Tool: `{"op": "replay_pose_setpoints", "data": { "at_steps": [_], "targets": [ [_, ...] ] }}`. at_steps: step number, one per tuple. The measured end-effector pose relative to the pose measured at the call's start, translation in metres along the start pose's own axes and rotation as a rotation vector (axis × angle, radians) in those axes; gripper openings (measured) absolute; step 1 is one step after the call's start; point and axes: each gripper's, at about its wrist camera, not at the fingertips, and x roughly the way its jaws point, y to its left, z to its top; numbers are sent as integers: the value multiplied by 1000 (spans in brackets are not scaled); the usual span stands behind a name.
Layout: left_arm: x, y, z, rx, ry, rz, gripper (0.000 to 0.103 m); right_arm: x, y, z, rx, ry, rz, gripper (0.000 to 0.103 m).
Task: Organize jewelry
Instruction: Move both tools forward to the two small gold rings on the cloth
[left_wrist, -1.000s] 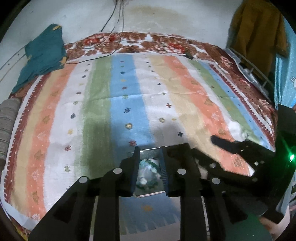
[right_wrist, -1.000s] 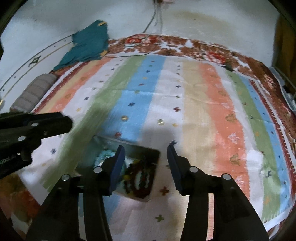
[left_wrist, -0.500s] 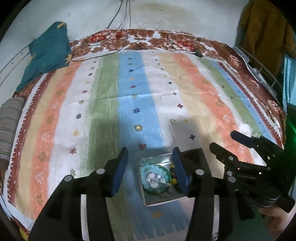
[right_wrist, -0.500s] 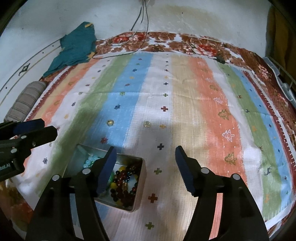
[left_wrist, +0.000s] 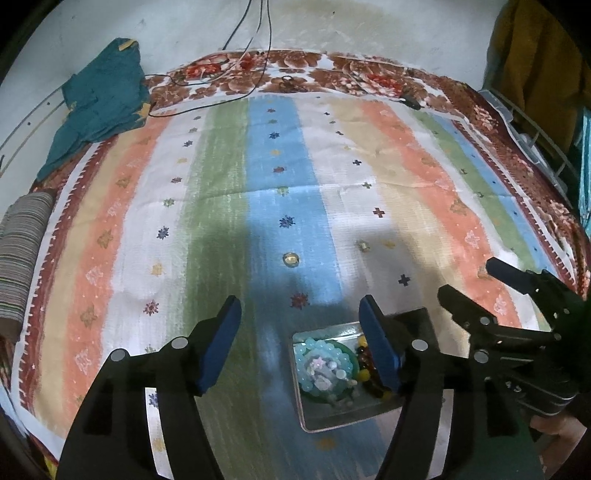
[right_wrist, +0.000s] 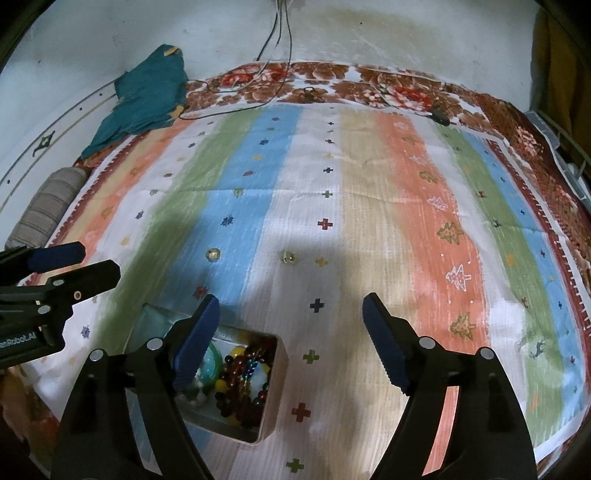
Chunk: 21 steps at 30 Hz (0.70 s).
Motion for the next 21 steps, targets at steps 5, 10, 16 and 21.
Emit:
{"op": "replay_pose_setpoints", "data": {
  "at_steps": [5, 10, 16, 21],
  "targets": [
    [10, 6, 5, -5, 20, 24, 67, 6, -3, 6, 6, 3, 7, 80],
    [15, 11, 9, -18, 26, 30, 67, 16, -3, 10, -1, 18, 4, 80],
    [30, 13, 17, -35, 51, 25, 68, 28, -2, 13, -12, 35, 15, 80],
    [45, 15, 22, -43, 72, 37, 68, 40, -3, 16, -16, 54, 14, 80]
  ]
}}
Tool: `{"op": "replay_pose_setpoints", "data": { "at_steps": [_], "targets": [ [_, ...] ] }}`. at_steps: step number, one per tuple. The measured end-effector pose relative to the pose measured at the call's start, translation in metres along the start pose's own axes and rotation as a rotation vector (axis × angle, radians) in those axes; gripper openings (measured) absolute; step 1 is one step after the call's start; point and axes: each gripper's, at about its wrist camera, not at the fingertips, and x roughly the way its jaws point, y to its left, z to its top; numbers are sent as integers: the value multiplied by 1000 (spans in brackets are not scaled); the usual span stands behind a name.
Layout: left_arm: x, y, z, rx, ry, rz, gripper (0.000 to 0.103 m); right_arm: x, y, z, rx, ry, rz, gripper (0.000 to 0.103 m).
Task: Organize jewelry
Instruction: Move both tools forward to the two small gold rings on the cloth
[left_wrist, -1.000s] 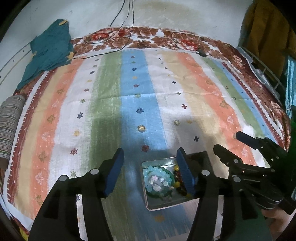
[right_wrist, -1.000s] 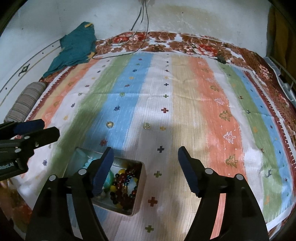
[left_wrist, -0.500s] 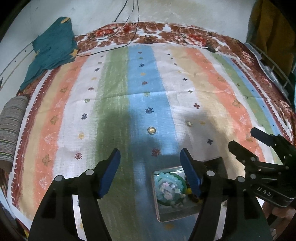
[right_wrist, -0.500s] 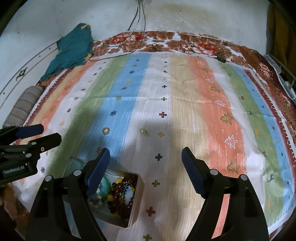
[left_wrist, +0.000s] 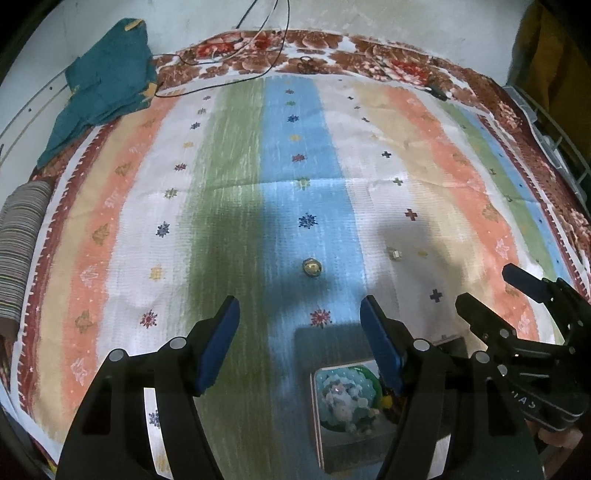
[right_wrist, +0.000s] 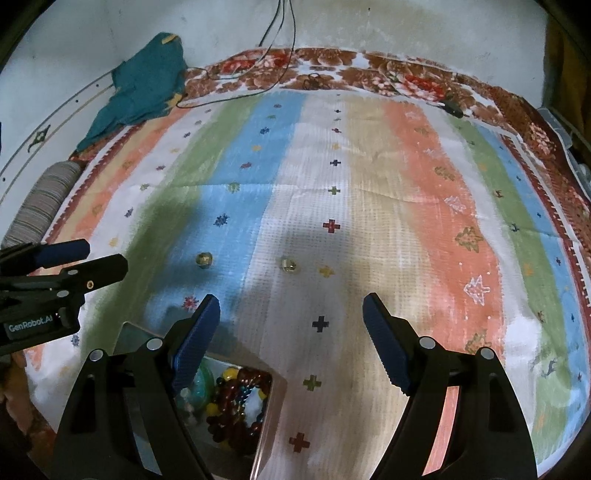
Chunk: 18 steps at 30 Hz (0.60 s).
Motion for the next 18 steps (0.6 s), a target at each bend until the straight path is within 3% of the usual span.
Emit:
{"op": "replay_pose_setpoints", "data": {
  "at_steps": [18],
  "targets": [
    [41, -6, 19, 11, 63, 7, 67, 39, -1, 10, -21, 74, -7, 80]
  ]
}}
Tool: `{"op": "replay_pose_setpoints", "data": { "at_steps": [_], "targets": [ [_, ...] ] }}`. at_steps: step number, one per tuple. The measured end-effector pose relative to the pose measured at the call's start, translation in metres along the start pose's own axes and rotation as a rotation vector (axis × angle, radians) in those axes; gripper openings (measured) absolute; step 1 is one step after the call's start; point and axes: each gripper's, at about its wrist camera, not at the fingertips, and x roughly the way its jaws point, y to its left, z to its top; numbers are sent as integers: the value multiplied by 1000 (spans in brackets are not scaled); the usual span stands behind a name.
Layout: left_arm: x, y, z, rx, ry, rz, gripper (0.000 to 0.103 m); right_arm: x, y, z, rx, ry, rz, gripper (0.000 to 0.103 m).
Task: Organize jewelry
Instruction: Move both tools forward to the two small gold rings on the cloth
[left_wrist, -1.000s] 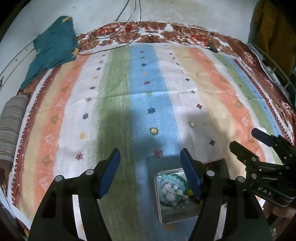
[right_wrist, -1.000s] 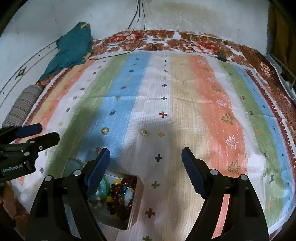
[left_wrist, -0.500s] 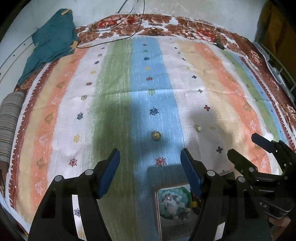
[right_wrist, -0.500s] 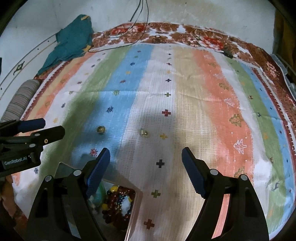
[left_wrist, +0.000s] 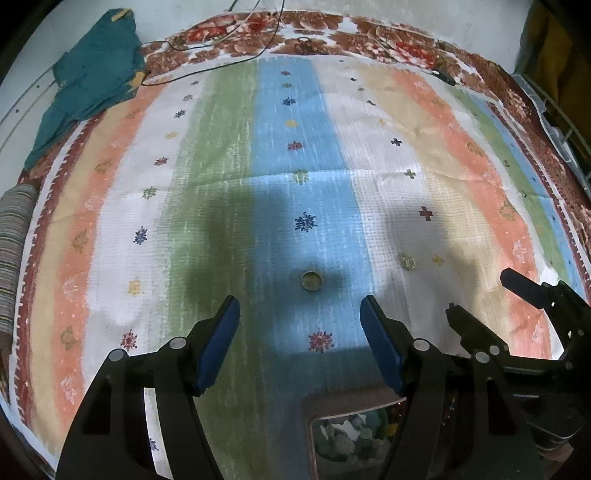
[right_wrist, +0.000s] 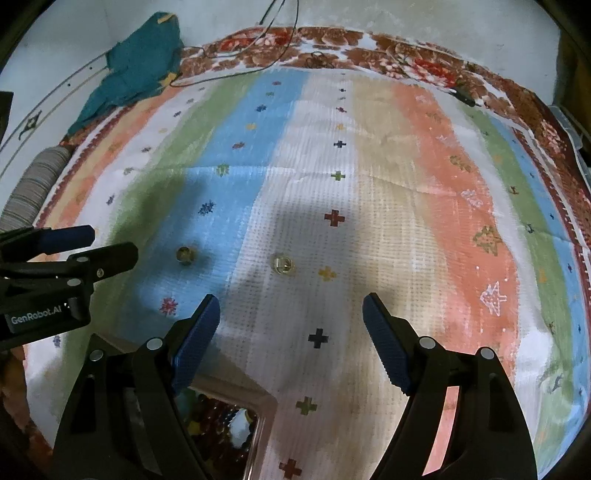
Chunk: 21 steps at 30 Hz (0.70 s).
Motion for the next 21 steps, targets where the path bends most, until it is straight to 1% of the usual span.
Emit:
{"op": "replay_pose_setpoints", "data": {
  "at_steps": [3, 5, 8, 14, 21],
  "targets": [
    [5, 1, 2, -7, 10, 2, 67, 7, -1, 2, 4, 14, 8, 80],
    [6, 0, 3, -8, 15, -10, 68, 10, -1, 4, 1, 19, 5, 80],
    [11, -1, 7, -3, 22, -20, 65, 15, 0, 7, -3, 22, 2, 80],
    [27, 3, 12, -19, 51, -18, 62, 27, 2, 10, -22, 42, 0, 80],
    [51, 4, 18, -14, 96, -3, 60, 45, 4, 15, -36, 69, 0, 80]
  ]
}}
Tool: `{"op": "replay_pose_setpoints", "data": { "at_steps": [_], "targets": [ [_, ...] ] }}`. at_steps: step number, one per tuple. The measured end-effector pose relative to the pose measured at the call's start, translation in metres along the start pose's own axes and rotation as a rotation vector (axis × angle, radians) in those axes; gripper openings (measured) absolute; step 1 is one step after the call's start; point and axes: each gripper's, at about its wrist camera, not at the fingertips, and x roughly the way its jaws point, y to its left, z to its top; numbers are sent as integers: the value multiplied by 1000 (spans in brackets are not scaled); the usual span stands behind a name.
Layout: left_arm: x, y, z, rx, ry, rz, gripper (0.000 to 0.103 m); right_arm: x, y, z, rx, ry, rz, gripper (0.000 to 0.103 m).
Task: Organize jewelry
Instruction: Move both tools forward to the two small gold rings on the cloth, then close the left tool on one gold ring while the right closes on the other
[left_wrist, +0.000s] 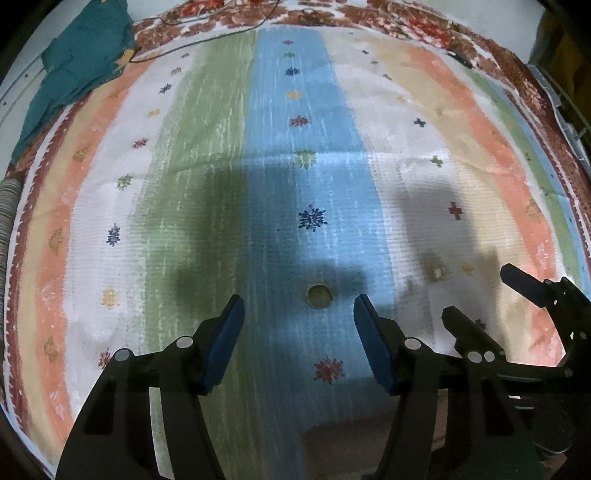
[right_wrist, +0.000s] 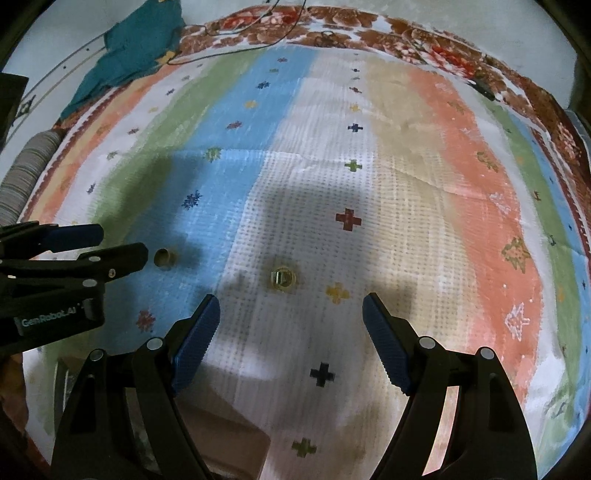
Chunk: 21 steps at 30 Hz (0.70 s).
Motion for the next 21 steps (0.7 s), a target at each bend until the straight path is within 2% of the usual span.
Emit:
{"op": "replay_pose_setpoints", "data": {
  "at_steps": [6, 13, 16, 19, 21],
  "targets": [
    [20, 6, 11, 9, 43, -10, 60, 15, -1, 8, -21, 31, 1, 80],
    [39, 4, 16, 24, 86, -22, 53, 35, -1, 15, -33, 61, 7, 79],
    [42, 0, 17, 36, 88, -20, 50, 41, 1, 16, -43, 67, 2, 75],
    [44, -1, 18, 36, 89, -18, 38, 43, 2, 18, -44, 64, 2, 72],
    [44, -2, 16, 43, 93, -18, 24, 42, 1, 18, -44, 60, 5, 61]
  ]
}}
